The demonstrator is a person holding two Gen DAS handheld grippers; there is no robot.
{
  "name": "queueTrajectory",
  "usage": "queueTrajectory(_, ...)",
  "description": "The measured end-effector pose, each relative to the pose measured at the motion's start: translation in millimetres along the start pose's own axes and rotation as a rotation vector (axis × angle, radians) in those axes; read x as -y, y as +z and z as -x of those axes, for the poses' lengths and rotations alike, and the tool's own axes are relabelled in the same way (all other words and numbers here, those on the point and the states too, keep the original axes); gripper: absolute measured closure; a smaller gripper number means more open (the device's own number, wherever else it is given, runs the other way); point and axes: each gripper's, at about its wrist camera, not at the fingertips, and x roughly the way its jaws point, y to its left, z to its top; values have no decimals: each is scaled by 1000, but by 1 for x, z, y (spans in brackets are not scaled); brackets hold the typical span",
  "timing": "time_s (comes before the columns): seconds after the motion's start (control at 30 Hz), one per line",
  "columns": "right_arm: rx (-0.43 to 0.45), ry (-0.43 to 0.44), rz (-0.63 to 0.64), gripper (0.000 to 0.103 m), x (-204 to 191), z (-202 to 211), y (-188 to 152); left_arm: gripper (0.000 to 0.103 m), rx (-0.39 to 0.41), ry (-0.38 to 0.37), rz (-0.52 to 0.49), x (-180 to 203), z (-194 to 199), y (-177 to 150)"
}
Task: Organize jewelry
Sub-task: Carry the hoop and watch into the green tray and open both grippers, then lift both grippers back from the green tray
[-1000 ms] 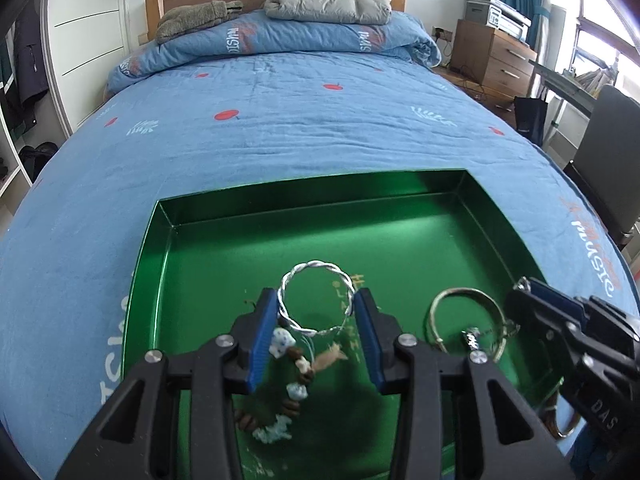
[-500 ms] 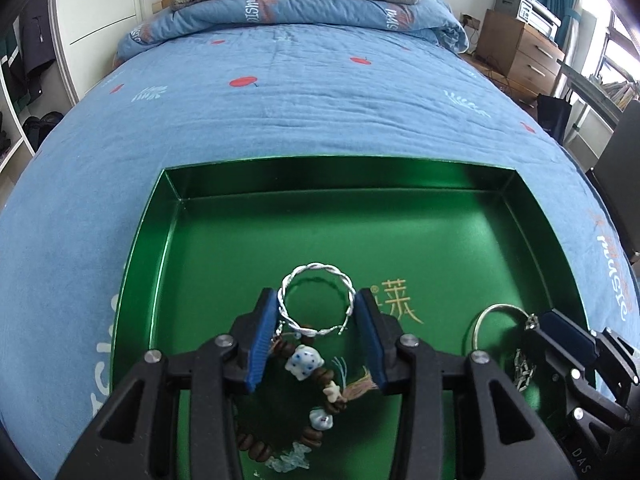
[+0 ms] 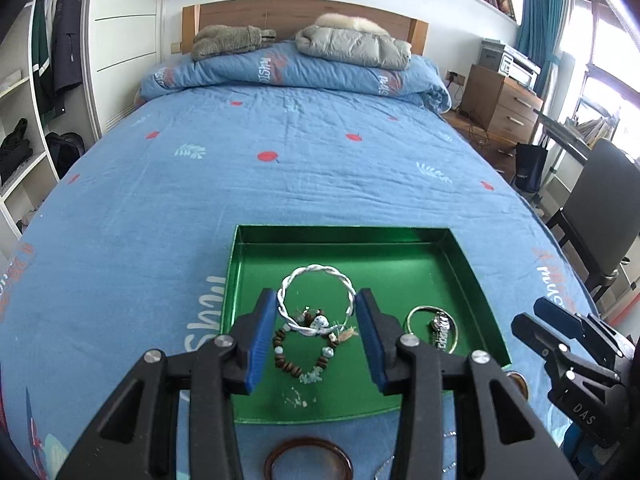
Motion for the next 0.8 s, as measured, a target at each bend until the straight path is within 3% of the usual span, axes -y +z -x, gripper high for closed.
queueTrajectory(0.17,68,12,10,52,-14,68,3,64,60,14,-11,-2,68,-12)
queueTrajectory(0.43,149,22,34,52,-34,168,-20,64,136,53,2,-18,169,-46)
queueTrajectory(0.8,237,22,46,52,-48,273,-64,64,203,79,18,-48,267,-101)
